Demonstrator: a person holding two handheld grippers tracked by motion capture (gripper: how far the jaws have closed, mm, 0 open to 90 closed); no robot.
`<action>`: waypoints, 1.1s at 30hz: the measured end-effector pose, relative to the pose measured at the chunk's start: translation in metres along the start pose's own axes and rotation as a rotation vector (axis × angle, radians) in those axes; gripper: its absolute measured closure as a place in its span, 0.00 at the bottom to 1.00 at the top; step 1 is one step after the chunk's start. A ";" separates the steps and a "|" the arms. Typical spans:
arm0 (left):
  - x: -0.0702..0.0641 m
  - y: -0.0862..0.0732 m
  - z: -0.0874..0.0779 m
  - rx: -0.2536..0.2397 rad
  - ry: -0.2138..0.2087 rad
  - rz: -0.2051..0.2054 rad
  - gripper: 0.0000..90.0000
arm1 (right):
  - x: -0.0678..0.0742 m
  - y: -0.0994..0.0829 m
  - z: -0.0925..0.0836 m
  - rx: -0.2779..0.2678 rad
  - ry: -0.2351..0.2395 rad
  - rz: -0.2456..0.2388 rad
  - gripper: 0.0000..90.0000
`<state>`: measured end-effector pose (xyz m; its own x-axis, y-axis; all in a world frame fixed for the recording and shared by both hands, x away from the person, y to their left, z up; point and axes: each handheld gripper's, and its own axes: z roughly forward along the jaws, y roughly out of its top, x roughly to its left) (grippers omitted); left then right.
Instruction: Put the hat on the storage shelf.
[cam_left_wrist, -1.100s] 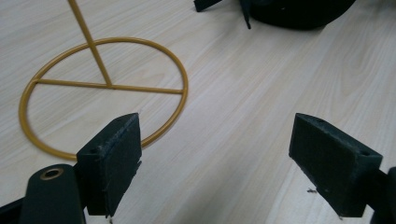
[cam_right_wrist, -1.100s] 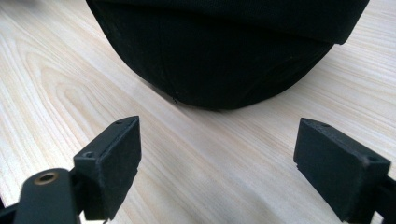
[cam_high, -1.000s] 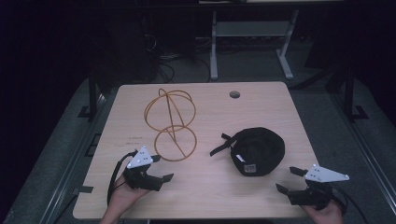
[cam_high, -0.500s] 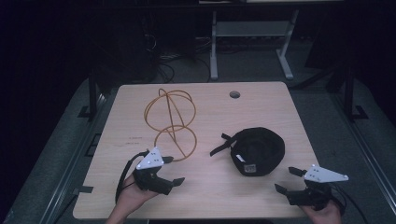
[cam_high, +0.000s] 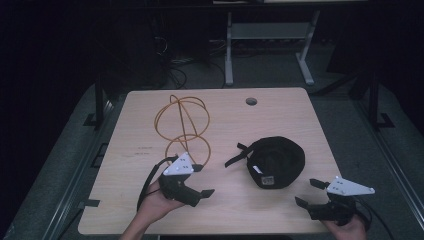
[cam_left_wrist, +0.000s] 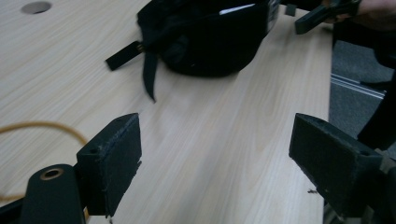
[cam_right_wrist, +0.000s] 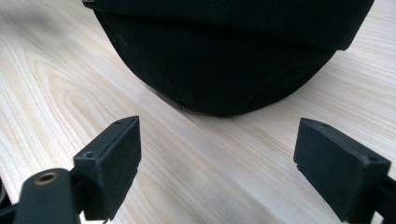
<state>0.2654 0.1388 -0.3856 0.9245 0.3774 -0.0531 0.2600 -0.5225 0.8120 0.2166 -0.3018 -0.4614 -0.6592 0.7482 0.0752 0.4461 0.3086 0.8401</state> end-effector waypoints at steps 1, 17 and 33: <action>-0.002 0.007 0.004 0.001 -0.015 0.015 0.18 | 0.000 0.000 0.000 -0.001 0.001 0.000 0.16; -0.016 0.065 0.056 0.059 -0.135 0.101 0.19 | 0.001 0.000 0.000 -0.005 0.007 -0.009 0.16; -0.031 0.101 0.108 0.176 -0.191 0.241 0.24 | -0.001 -0.001 -0.003 -0.011 0.015 -0.005 0.16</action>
<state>0.2931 -0.0082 -0.3644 0.9962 0.0865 0.0063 0.0572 -0.7094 0.7025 0.2155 -0.3044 -0.4605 -0.6706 0.7375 0.0794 0.4361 0.3054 0.8465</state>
